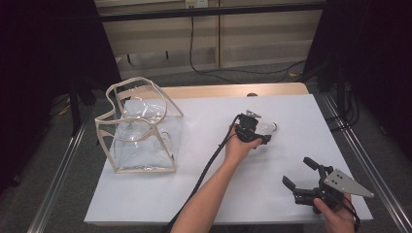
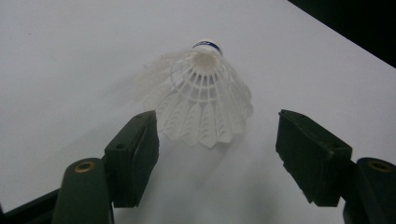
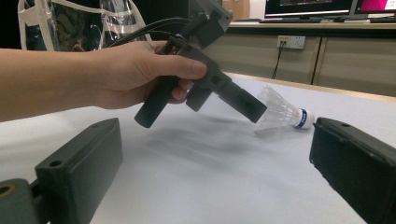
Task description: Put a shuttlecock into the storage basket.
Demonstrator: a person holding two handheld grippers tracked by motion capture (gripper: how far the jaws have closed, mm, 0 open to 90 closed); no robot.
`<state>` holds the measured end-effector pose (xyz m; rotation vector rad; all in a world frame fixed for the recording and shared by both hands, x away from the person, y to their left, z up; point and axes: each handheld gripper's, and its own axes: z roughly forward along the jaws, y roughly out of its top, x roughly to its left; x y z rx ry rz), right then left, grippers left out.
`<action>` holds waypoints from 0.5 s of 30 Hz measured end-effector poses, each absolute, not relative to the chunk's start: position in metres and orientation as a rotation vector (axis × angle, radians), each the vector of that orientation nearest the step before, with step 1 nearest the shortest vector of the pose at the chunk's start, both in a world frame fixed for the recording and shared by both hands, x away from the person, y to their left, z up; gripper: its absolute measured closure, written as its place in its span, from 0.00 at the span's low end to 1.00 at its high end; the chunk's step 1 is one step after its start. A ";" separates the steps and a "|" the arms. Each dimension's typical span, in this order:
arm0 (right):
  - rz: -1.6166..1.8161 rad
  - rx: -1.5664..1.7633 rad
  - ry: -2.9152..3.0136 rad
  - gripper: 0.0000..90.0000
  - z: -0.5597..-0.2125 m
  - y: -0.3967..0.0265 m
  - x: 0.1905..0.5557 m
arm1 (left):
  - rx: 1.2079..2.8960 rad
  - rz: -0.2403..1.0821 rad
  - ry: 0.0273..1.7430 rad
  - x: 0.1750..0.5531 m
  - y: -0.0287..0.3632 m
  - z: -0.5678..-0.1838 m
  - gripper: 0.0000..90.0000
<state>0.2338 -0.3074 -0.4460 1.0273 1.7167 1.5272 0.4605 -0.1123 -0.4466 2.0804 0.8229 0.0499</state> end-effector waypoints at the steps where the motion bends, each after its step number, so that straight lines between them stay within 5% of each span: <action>1: 1.527 1.026 1.717 0.03 -0.446 -0.307 0.234 | 2.083 0.049 0.816 0.460 -0.113 -0.447 0.35; 15: 1.532 1.026 1.716 0.03 -0.446 -0.308 0.234 | 2.082 0.054 0.782 0.461 -0.118 -0.450 0.69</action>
